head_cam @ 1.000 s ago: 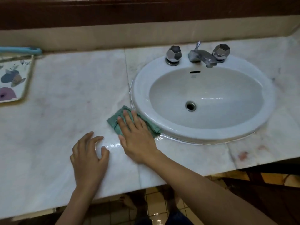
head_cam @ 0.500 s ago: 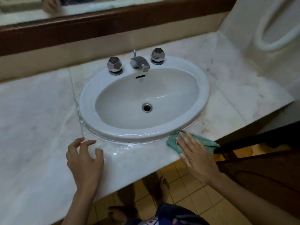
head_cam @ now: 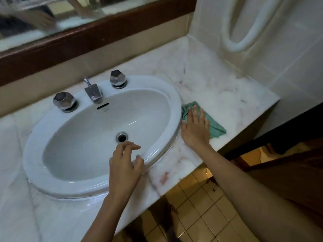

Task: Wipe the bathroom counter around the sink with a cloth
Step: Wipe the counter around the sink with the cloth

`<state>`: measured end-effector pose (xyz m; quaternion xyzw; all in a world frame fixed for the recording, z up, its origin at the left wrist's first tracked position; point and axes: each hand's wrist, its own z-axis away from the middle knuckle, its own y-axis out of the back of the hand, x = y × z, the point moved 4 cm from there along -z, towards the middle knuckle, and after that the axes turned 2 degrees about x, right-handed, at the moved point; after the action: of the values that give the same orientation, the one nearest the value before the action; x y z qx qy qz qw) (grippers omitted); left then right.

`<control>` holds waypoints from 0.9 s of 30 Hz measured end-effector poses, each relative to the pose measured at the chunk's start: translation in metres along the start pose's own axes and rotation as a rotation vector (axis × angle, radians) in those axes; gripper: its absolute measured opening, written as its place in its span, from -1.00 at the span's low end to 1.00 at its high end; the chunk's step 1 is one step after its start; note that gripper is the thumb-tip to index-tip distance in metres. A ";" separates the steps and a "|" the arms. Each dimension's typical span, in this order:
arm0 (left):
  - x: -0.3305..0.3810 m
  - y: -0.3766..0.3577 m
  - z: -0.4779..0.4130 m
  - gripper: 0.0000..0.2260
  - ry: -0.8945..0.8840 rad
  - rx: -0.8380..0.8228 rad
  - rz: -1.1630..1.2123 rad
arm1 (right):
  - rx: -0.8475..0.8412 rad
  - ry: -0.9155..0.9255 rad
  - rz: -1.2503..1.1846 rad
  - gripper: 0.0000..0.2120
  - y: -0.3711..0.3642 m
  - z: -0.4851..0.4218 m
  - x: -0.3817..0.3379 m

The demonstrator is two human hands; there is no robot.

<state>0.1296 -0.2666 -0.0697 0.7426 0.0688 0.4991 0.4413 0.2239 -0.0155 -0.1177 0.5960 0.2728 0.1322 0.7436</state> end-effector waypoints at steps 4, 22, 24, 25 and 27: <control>0.007 -0.021 -0.007 -0.72 0.023 0.003 0.015 | 0.038 0.103 0.016 -0.42 -0.010 0.068 -0.012; 0.087 -0.145 -0.135 -0.54 -0.067 -0.159 -0.179 | -0.051 0.426 0.157 -0.46 0.020 -0.141 0.015; 0.090 -0.152 -0.145 -0.54 -0.048 -0.156 -0.207 | -0.079 0.470 0.142 -0.49 0.021 -0.189 0.001; 0.091 -0.153 -0.147 -0.54 -0.048 -0.144 -0.220 | -0.080 0.486 0.137 -0.49 0.023 -0.213 -0.007; 0.092 -0.152 -0.147 -0.56 -0.060 -0.124 -0.251 | -0.076 0.505 0.140 -0.48 0.026 -0.255 -0.021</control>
<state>0.1082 -0.0387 -0.1007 0.7141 0.1170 0.4208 0.5471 0.0661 0.1880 -0.1237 0.5332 0.4029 0.3380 0.6627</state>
